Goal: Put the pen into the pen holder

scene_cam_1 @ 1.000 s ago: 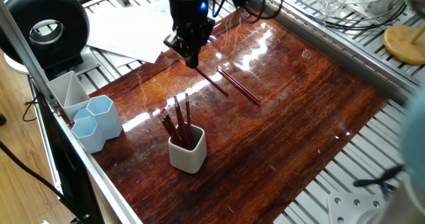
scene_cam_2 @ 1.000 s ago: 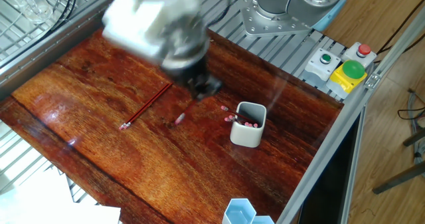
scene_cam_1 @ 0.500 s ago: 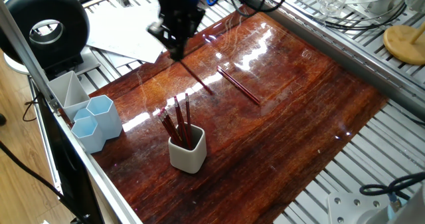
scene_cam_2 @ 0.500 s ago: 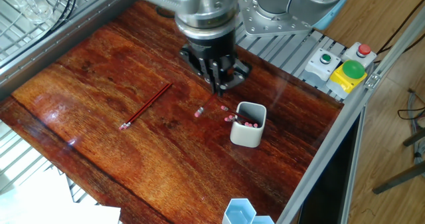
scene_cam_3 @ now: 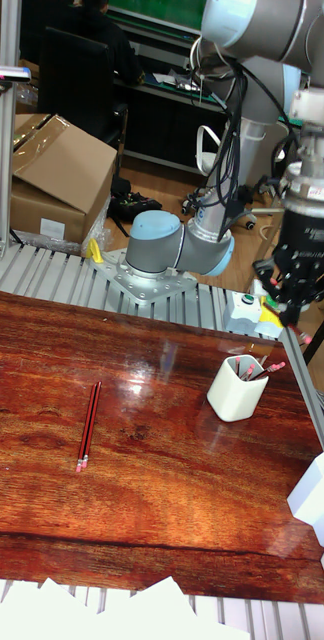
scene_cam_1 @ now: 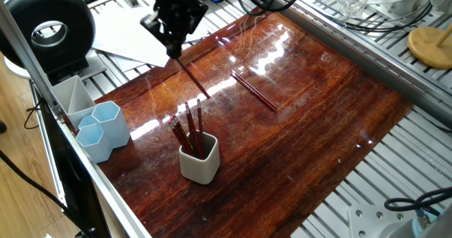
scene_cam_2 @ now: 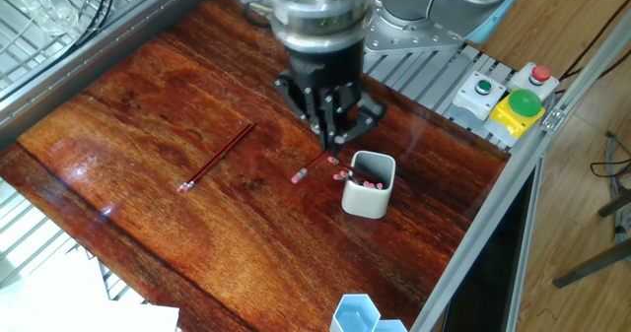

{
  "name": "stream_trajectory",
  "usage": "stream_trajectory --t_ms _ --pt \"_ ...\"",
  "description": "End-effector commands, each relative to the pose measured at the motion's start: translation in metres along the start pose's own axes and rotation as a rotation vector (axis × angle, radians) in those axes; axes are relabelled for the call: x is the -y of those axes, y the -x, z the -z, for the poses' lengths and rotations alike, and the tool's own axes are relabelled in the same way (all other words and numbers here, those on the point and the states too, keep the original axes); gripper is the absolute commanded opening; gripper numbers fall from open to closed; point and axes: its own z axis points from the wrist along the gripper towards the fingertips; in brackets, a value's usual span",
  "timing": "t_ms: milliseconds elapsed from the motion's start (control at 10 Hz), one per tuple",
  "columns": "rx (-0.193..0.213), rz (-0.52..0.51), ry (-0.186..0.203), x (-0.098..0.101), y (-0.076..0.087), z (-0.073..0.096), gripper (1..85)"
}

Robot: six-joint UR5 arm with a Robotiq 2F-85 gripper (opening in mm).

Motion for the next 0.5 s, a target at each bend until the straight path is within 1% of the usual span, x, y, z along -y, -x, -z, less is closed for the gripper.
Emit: stream_trajectory --t_ms 0,100,200,300,400 --pt "0.141 0.078 0.025 -0.015 -0.003 0.032 1.0" --pt "0.182 0.12 -0.003 -0.01 -0.002 0.033 1.0" --pt "0.221 0.151 -0.025 -0.005 0.004 0.031 1.0" --pt "0.257 0.172 -0.04 -0.004 0.008 0.029 1.0" --pt "0.275 0.164 -0.027 -0.011 0.007 0.028 1.0"
